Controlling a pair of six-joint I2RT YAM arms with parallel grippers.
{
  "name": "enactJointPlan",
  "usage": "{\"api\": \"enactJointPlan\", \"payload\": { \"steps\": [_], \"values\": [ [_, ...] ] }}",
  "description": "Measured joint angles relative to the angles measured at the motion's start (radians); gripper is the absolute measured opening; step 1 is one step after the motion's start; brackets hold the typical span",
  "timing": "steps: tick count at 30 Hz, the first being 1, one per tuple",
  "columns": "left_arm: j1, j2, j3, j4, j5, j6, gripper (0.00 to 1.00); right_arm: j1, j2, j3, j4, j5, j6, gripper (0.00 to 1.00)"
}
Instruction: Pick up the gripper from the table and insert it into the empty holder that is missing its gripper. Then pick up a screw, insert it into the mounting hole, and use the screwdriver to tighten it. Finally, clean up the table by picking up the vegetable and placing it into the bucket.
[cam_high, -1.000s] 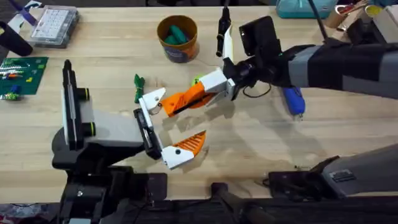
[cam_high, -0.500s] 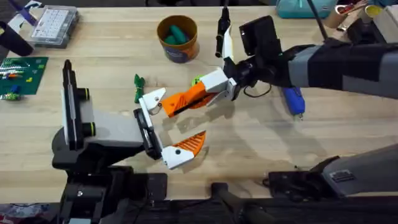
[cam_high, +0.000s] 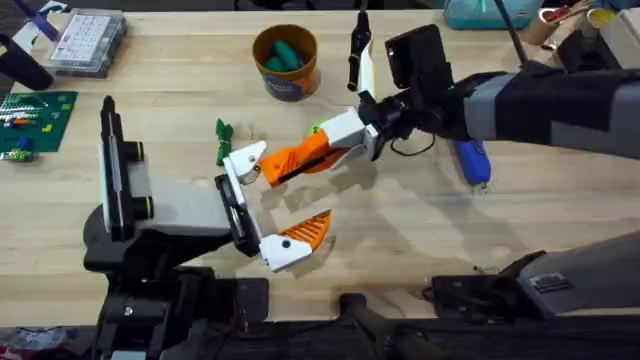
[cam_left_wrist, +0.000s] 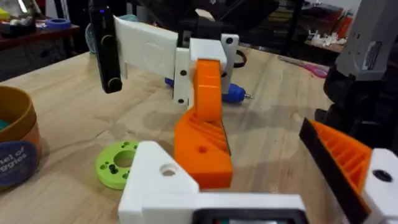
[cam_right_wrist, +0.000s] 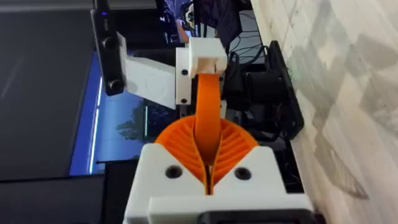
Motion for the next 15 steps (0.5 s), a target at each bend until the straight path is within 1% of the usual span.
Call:
{"api": "enactJointPlan", "payload": {
  "steps": [6,15],
  "values": [
    [0.001,0.0,0.0,0.007,-0.007,0.001,0.985,0.0,0.0,-0.001,0.095,0.005,0.052,0.016],
    [0.001,0.0,0.0,0.003,-0.011,0.001,0.985,0.0,0.0,-0.001,0.104,0.029,0.102,0.016]
  ]
}}
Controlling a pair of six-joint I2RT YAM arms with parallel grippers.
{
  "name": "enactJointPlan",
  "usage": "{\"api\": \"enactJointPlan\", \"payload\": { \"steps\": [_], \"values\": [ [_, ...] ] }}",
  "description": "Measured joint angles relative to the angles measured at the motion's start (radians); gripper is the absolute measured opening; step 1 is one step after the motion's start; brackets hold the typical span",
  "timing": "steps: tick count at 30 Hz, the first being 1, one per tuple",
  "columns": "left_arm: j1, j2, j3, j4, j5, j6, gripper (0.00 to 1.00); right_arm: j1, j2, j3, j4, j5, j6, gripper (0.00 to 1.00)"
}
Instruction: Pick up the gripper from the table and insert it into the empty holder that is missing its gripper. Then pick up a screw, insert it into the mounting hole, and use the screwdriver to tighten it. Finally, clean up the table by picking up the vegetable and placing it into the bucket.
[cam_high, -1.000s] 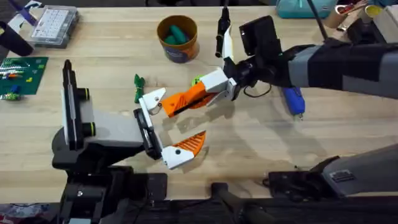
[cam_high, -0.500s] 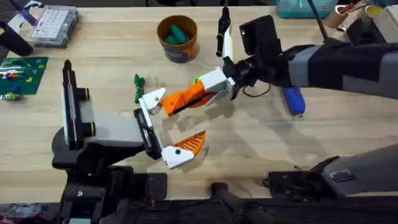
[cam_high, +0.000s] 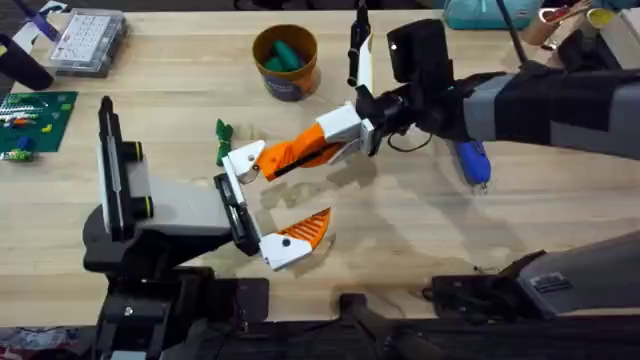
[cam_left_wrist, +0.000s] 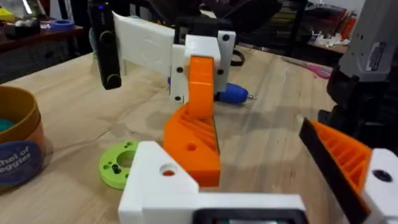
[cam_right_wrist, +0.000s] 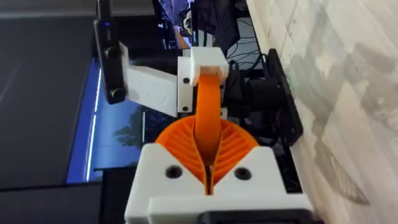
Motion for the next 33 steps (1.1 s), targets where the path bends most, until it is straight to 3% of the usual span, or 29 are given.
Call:
{"api": "enactJointPlan", "payload": {
  "steps": [33],
  "values": [
    [0.0,0.0,0.0,-0.005,-0.027,-0.003,0.985,0.005,0.002,0.0,0.043,0.046,-0.033,0.016]
  ]
}}
